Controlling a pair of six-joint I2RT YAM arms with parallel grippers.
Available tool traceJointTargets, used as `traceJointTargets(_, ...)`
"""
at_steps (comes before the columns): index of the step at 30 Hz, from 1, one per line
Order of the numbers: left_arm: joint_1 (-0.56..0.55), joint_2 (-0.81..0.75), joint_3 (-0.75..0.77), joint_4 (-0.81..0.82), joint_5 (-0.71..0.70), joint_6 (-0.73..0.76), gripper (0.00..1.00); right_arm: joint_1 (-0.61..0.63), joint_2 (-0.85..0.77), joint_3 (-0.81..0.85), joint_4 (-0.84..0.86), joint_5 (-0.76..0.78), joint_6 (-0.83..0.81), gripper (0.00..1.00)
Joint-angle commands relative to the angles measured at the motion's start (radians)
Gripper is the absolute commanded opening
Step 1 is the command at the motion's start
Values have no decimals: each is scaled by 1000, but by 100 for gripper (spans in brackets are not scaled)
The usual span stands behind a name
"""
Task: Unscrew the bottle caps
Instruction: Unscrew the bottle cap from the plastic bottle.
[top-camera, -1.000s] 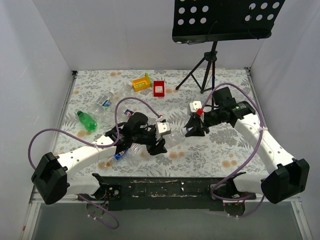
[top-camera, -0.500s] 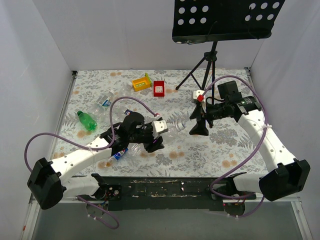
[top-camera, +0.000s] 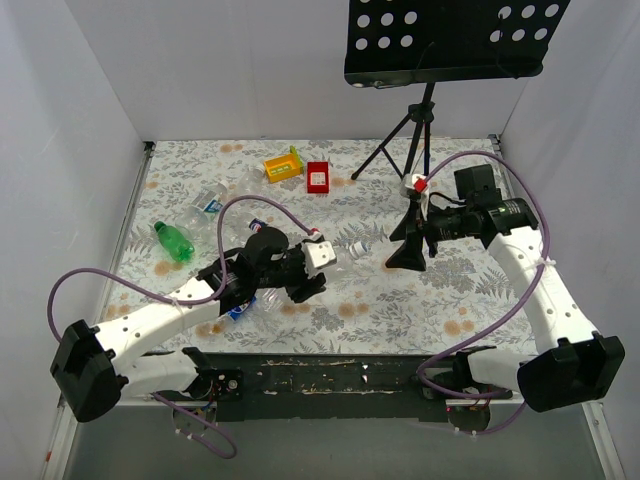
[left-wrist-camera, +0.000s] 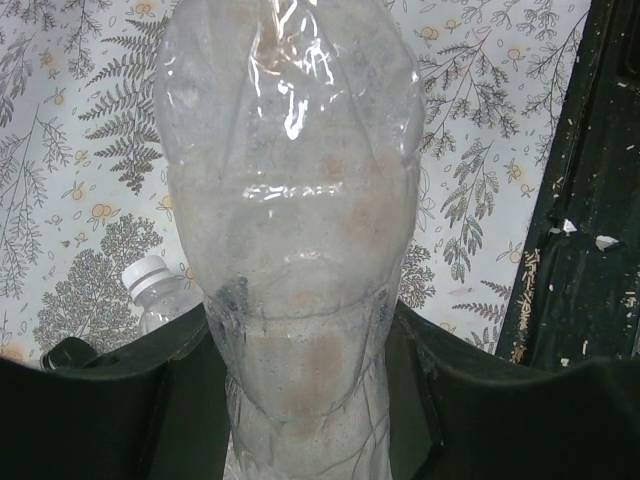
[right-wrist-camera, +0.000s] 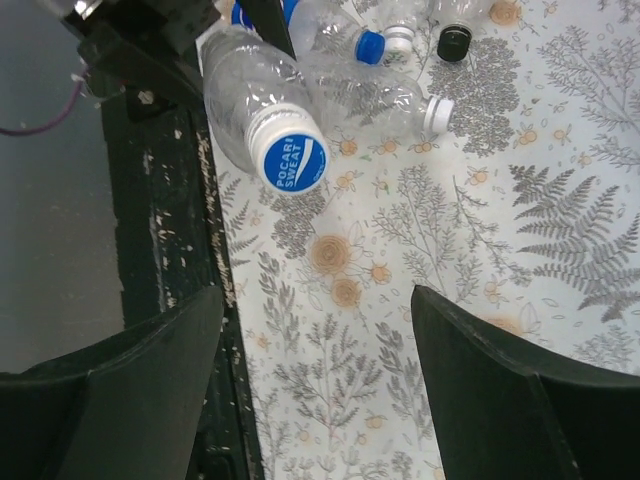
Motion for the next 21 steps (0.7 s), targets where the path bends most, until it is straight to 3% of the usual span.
traceJointTargets(1,-44,3,43,4,-88,36,3,-42,0,-22,86,-126,198,83)
traceJointTargets(10,-110,49,52,36,-167,34,2,-125,6,-102,290,-229,525,80)
traceJointTargets(21,-130,90,72,57,-181,36,3,-125,-14,-174,347,-203,583,80)
